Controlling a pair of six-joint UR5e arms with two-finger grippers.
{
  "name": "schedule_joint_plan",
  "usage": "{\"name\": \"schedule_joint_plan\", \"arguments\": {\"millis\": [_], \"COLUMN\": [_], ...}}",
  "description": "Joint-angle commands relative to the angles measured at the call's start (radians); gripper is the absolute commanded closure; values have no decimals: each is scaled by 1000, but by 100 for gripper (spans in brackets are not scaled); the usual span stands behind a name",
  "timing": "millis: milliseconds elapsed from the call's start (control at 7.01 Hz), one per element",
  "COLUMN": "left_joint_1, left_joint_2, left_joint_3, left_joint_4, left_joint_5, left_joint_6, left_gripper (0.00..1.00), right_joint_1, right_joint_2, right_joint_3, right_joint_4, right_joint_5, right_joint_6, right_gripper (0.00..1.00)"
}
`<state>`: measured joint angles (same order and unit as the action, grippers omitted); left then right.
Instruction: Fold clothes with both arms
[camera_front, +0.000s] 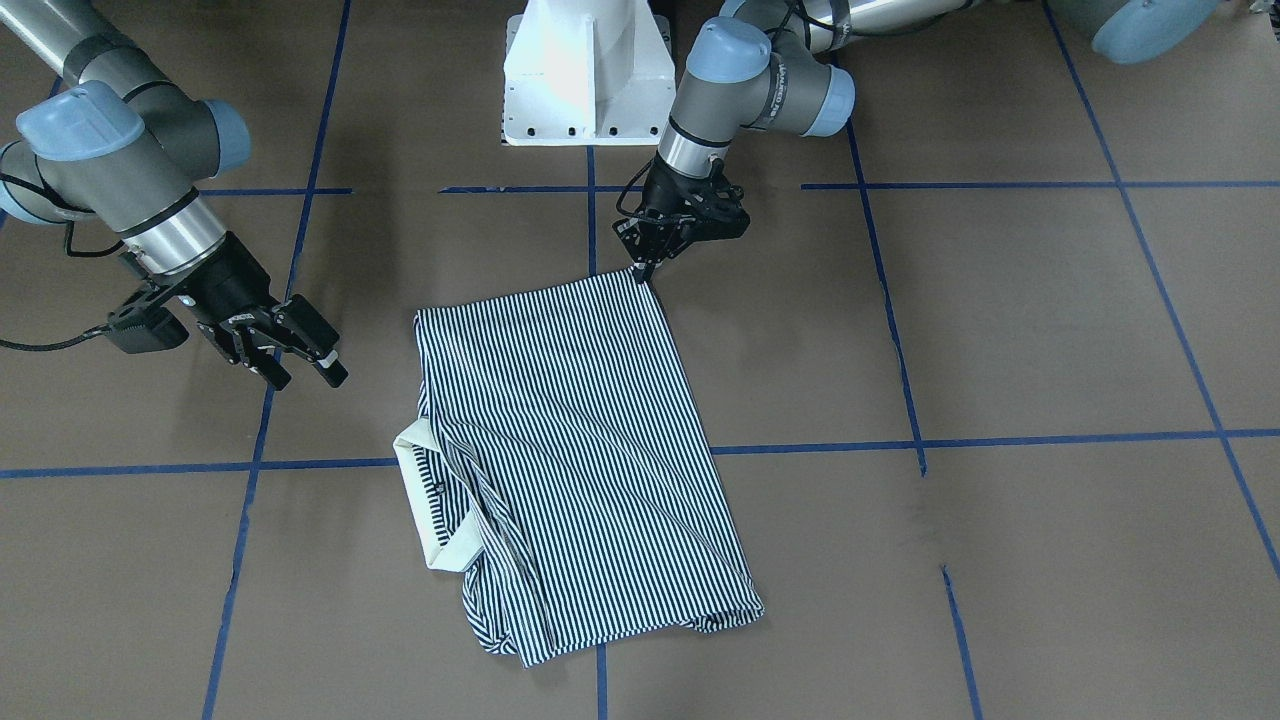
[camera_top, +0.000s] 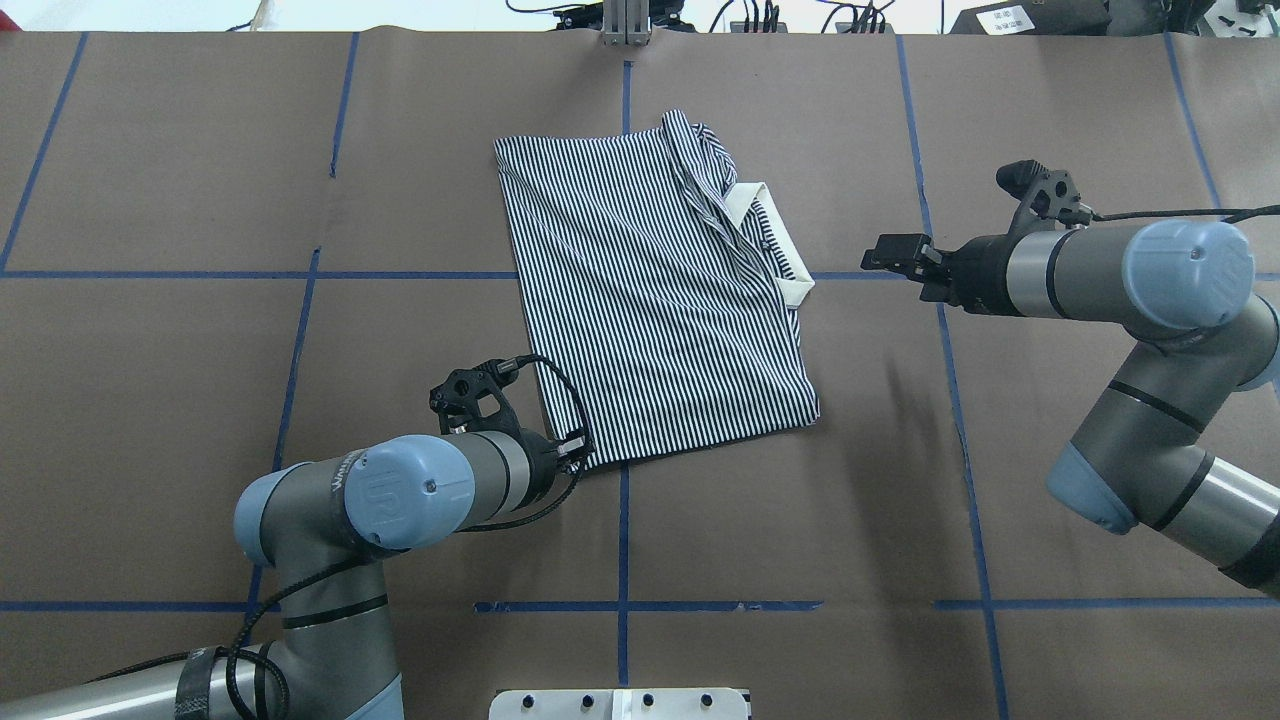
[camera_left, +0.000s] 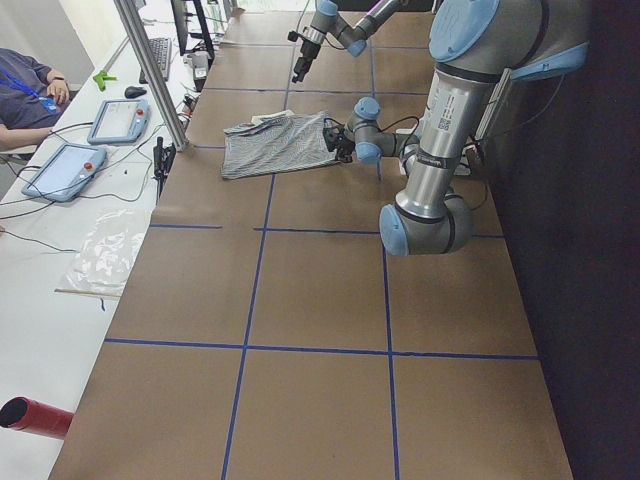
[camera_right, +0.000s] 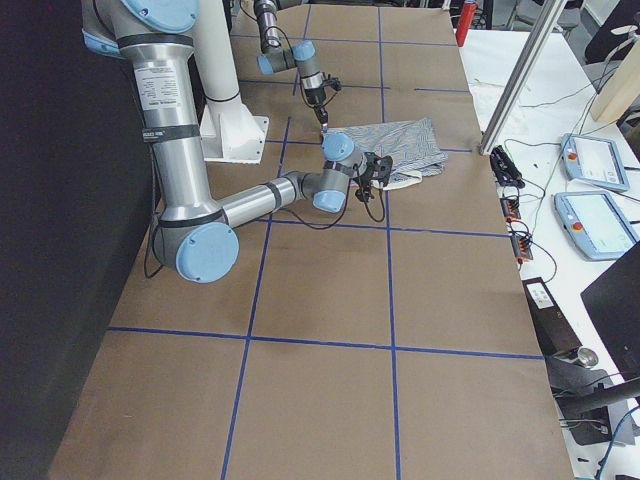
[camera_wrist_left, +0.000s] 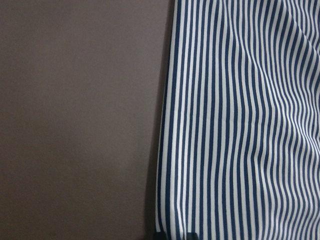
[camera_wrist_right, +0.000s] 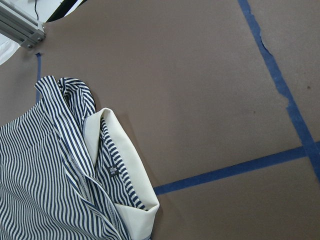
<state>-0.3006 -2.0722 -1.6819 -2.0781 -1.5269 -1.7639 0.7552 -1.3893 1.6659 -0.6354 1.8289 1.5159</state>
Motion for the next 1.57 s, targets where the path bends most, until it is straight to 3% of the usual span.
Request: {"name": "schedule_joint_plan", "arguments": {"millis": [0,285,428,856,1141,1283,1426], "left_joint_1": [0,-2,-3,0,2,2,2], "left_joint_2": [1,3,7,9,6,3,3], "left_joint_3": [-2,-5,-9,-10,-12,-13,-13], "left_joint_4": [1,0,0,-5,-4,0,0], "left_joint_5": [1,4,5,50,94,96,97], "left_joint_6": [9,9,9,11,11,11,11], "left_gripper": [100,100,100,100,100,100,100], "right_joint_1": [-28,-136,-178,-246,-284,-295,-297], "right_joint_2": [1,3,7,29,206,248,260], "right_joint_3": [0,8,30,211,209,203,174], "right_joint_4": [-4,-18,-88,-479,-797,-881,-885], "right_joint_5": [-22,-144,-172,-189,-189,-188,-188], "right_joint_6": [18,131,174,216,214,213,205], "right_gripper": [1,8,11,16,21,24,26]}}
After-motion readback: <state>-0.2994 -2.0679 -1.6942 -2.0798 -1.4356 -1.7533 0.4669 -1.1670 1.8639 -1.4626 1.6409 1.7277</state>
